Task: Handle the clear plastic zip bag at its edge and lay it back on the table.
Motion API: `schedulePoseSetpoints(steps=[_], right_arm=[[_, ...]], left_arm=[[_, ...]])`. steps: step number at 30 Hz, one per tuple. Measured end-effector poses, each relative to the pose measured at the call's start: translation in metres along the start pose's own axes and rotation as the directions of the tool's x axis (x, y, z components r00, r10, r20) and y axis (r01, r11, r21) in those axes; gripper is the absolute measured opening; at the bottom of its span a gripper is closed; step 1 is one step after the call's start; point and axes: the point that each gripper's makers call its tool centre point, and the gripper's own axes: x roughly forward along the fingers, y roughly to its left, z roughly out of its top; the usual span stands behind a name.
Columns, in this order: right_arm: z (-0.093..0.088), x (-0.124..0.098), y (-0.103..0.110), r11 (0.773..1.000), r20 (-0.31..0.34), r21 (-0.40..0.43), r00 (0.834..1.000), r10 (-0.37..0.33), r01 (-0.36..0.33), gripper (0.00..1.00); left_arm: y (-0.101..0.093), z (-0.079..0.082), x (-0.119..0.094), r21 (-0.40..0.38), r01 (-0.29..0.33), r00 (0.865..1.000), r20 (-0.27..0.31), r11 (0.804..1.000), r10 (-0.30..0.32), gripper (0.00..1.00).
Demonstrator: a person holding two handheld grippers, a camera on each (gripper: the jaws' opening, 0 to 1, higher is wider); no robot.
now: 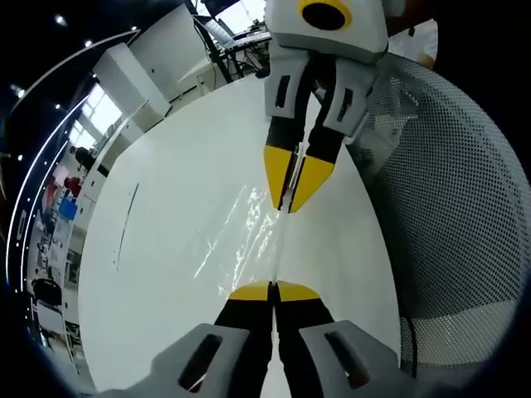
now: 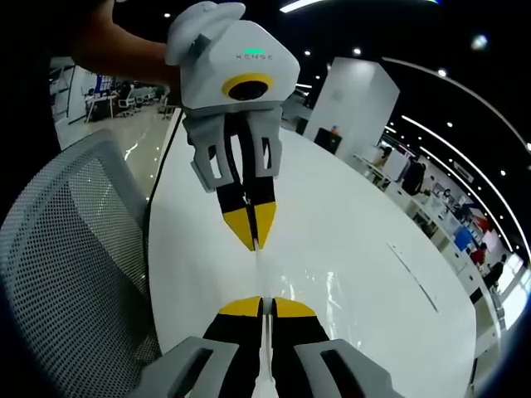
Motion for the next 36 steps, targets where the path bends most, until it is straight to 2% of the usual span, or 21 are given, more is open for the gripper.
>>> schedulePoseSetpoints(steps=[36], right_arm=[[-0.004, -0.002, -0.003, 1.0, -0.003, 0.013, 1.0, -0.011, 0.011, 0.0]], left_arm=[[0.008, -0.011, -0.005, -0.026, -0.021, 1.0, -0.015, 0.999, 0.021, 0.0]])
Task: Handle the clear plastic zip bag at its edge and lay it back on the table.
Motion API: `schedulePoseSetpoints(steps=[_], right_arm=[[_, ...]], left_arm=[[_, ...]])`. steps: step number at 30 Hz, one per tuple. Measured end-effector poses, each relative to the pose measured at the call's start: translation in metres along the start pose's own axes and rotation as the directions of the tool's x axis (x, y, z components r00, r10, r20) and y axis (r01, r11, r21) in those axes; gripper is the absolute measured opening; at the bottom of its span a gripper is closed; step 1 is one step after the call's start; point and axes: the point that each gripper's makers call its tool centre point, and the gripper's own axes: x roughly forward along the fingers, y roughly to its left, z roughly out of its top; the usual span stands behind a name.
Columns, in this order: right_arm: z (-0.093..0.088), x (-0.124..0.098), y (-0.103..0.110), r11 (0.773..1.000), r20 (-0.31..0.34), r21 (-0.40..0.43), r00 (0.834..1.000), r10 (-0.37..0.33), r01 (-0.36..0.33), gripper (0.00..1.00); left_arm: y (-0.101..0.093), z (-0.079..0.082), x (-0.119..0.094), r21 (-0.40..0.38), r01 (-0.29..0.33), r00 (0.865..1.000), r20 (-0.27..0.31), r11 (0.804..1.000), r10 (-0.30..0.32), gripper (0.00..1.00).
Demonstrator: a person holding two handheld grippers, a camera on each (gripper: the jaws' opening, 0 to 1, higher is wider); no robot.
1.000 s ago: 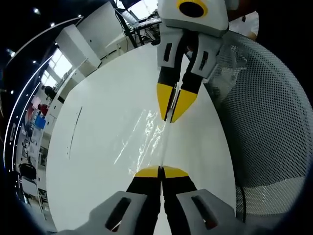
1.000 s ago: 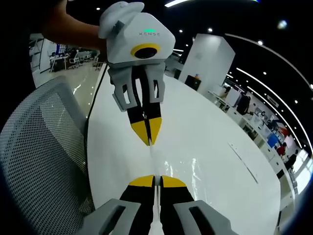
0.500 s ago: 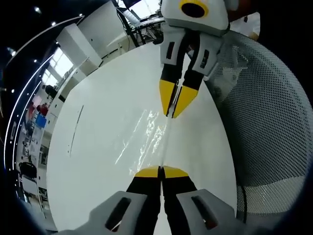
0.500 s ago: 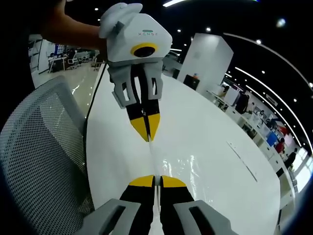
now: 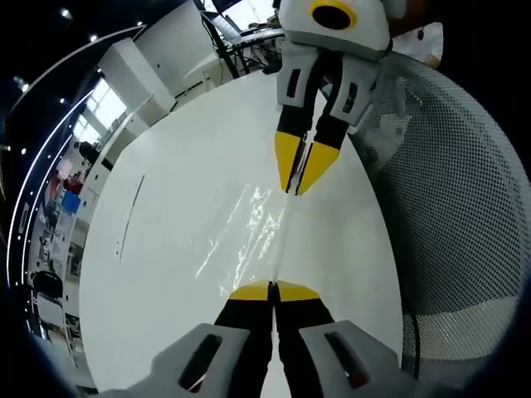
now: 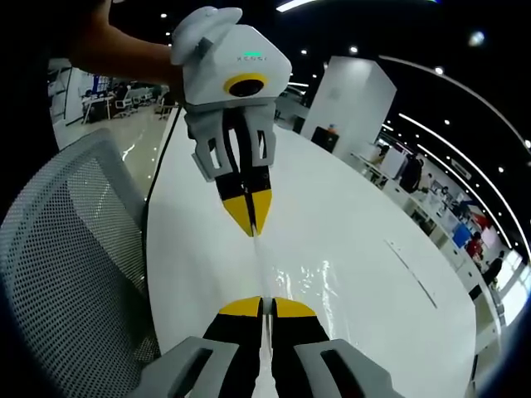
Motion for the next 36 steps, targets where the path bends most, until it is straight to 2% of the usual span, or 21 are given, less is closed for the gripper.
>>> schedulePoseSetpoints(steps=[36], right_arm=[[-0.003, -0.004, 0.005, 1.0, -0.016, 0.0, 1.0, 0.008, -0.008, 0.0]], left_arm=[[0.001, -0.013, -0.008, -0.022, -0.008, 1.0, -0.008, 1.0, 0.008, 0.0]])
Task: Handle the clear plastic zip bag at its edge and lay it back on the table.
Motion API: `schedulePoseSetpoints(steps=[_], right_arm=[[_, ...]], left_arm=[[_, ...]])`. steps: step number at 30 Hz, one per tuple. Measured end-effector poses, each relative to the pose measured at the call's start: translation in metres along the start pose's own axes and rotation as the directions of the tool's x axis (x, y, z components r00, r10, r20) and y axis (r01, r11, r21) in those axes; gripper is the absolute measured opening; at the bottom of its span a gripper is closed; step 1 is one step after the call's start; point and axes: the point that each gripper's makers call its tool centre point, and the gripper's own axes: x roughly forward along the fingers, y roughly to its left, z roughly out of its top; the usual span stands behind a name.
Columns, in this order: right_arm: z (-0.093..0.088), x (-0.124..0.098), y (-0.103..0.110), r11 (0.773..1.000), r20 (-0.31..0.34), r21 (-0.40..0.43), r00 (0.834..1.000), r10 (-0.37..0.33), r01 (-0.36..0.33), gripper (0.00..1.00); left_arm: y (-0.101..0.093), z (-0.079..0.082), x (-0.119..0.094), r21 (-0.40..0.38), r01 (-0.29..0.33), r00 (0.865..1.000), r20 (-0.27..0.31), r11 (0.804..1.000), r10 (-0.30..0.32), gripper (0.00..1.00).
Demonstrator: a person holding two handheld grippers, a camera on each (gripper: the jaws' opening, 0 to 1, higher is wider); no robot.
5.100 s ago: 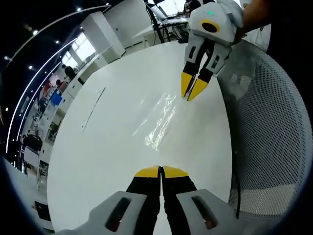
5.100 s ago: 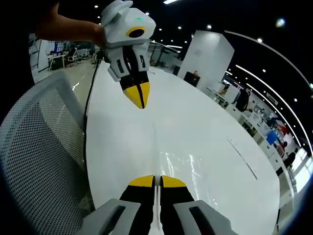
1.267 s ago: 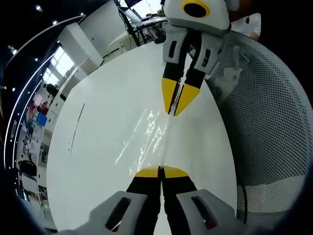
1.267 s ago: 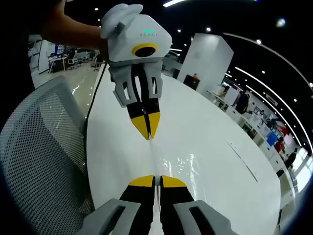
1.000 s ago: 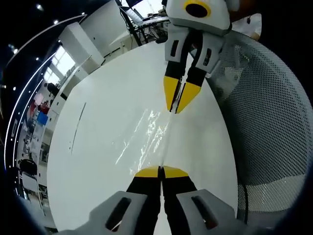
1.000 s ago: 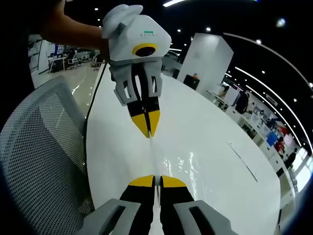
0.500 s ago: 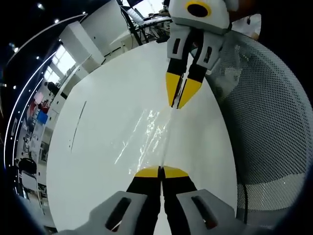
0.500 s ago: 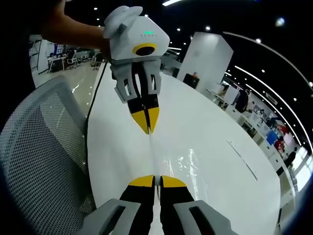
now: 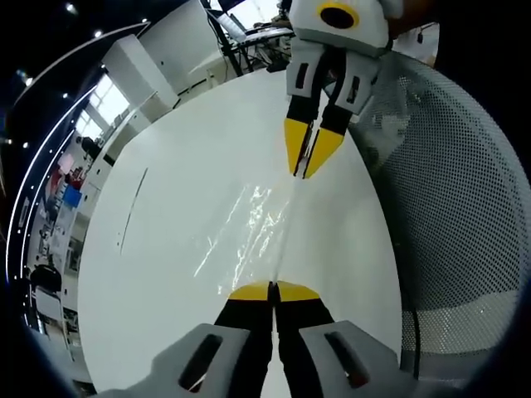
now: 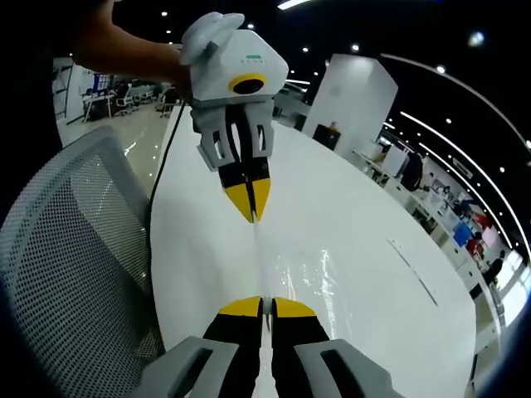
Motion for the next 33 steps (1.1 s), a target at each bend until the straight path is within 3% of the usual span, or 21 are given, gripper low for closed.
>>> schedulePoseSetpoints(steps=[16, 22, 26, 33], right_arm=[[-0.009, -0.002, 0.0, 0.999, -0.027, 0.034, 1.0, -0.001, 0.002, 0.01], [-0.008, -0.01, -0.001, 0.997, -0.019, 0.08, 1.0, 0.002, 0.0, 0.14], [-0.003, -0.013, 0.002, 0.997, -0.026, 0.067, 0.999, 0.028, -0.026, 0.22], [0.012, -0.018, -0.002, 0.996, -0.008, 0.078, 0.999, 0.05, -0.049, 0.25]], left_arm=[[-0.01, 0.009, 0.001, 0.018, -0.007, 1.0, -0.003, 1.0, 0.007, 0.0], [-0.015, 0.017, 0.005, 0.03, 0.003, 1.0, 0.007, 1.0, -0.003, 0.0], [-0.016, 0.019, 0.009, 0.035, 0.006, 1.0, 0.006, 0.999, -0.007, 0.0], [-0.019, 0.021, 0.01, 0.048, 0.009, 1.0, 0.004, 0.999, -0.009, 0.0]])
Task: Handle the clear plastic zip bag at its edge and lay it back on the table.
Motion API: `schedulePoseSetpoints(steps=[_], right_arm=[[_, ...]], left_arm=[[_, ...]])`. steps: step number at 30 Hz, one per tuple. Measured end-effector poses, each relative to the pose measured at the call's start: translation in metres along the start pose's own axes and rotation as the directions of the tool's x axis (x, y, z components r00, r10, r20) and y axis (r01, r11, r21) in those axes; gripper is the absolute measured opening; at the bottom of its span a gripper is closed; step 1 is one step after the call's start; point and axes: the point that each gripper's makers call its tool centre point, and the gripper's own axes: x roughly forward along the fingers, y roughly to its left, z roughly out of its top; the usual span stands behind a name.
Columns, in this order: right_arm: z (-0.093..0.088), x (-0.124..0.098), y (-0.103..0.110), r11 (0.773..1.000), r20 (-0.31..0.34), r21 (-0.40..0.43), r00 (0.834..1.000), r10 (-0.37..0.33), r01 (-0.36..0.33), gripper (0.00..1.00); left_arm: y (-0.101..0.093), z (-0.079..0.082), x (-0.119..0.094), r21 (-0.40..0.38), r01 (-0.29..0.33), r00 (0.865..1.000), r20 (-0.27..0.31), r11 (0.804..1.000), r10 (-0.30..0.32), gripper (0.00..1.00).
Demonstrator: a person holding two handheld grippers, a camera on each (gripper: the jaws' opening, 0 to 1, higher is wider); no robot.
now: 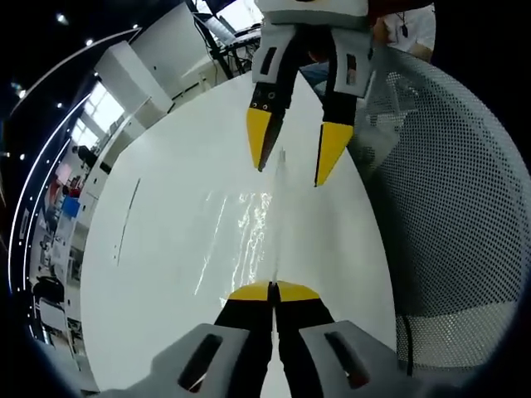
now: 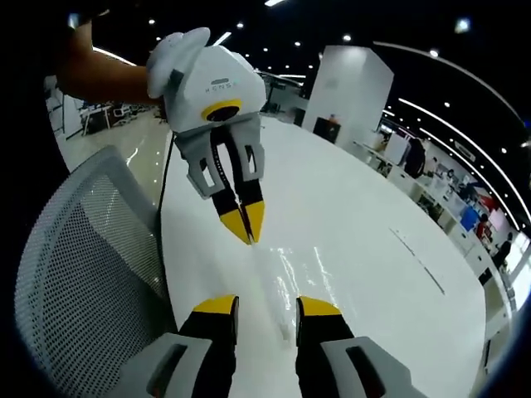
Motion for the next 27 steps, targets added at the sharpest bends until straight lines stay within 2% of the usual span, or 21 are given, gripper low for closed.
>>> schedulePoseSetpoints(steps=[4, 8, 17, 27], right_arm=[[0.012, 0.0, -0.008, 1.0, 0.021, -0.015, 1.0, -0.009, 0.01, 0.23], [0.013, 0.004, -0.014, 1.0, 0.021, -0.018, 0.999, -0.024, 0.024, 0.22], [-0.001, 0.015, -0.015, 0.999, -0.009, -0.01, 0.999, -0.038, 0.038, 0.19], [-0.008, 0.02, -0.007, 1.0, -0.025, 0.018, 1.0, -0.003, 0.004, 0.17]], left_arm=[[-0.001, 0.0, 0.0, 0.005, -0.001, 1.0, -0.003, 1.0, 0.001, 0.0], [-0.002, 0.0, 0.0, 0.009, -0.002, 1.0, -0.006, 1.0, 0.002, 0.0], [-0.003, 0.002, -0.002, 0.009, -0.005, 1.0, 0.001, 1.0, 0.005, 0.0], [-0.005, 0.006, -0.001, 0.007, -0.005, 1.0, 0.011, 1.0, 0.005, 0.0]])
